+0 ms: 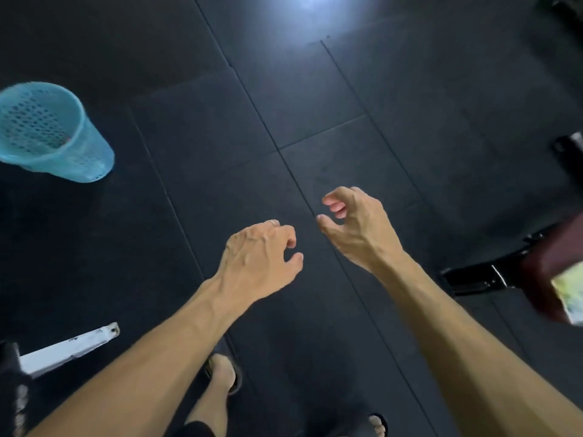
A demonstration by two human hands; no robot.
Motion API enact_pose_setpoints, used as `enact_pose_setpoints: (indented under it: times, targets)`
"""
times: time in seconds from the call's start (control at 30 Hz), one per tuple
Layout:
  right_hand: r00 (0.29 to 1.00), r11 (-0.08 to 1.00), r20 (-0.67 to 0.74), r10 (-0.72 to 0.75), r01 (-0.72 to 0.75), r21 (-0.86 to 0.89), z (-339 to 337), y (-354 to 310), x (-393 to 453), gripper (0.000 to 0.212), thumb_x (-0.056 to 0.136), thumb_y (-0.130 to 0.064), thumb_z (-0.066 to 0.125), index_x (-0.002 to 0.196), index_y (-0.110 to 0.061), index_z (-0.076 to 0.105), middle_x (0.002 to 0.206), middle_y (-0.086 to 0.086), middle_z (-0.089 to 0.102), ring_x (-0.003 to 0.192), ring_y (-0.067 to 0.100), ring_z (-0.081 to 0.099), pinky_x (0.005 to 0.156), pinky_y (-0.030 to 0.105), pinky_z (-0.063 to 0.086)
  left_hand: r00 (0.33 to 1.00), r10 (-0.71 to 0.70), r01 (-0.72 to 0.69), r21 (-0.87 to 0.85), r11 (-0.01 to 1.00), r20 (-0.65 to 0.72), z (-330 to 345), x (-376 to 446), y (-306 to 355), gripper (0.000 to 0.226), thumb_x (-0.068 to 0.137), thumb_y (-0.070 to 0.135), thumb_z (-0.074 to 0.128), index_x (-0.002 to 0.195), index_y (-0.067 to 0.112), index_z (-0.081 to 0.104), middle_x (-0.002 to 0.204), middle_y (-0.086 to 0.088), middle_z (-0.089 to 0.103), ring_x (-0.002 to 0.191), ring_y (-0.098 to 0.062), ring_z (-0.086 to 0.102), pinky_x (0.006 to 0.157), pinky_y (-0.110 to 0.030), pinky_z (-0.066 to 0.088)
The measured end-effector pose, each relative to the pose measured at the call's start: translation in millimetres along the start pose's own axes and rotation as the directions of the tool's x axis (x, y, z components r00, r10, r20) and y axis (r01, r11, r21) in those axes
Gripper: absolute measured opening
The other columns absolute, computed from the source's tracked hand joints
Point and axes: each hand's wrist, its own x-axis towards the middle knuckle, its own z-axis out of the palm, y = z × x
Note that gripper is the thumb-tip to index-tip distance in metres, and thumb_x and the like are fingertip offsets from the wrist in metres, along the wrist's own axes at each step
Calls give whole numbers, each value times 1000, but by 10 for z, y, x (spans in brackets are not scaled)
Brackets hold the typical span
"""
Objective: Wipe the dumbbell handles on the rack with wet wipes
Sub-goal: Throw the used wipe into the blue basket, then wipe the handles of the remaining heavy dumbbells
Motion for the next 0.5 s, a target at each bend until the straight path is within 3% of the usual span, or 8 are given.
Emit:
enact_pose_setpoints:
  times: [0.27,0.5]
  targets:
    - [982,986,-109,155,-148,75,-968,2309,-1363,28,91,-27,65,116,-16,64,104,-6,57,91,14,58,85,31,48,982,172,-177,66,982,75,1400,-217,2244,28,91,48,58,107,27,65,98,12,60,93,-13,61,74,-25,40]
    - [932,943,-188,310,-277,183,-1688,3852,-2192,29,91,-28,64,118,-19,63,108,-5,61,96,13,59,90,32,49,944,277,-286,24,958,182,2430,-293,3830,26,90,48,59,106,28,64,94,13,56,88,-8,56,74,-25,41]
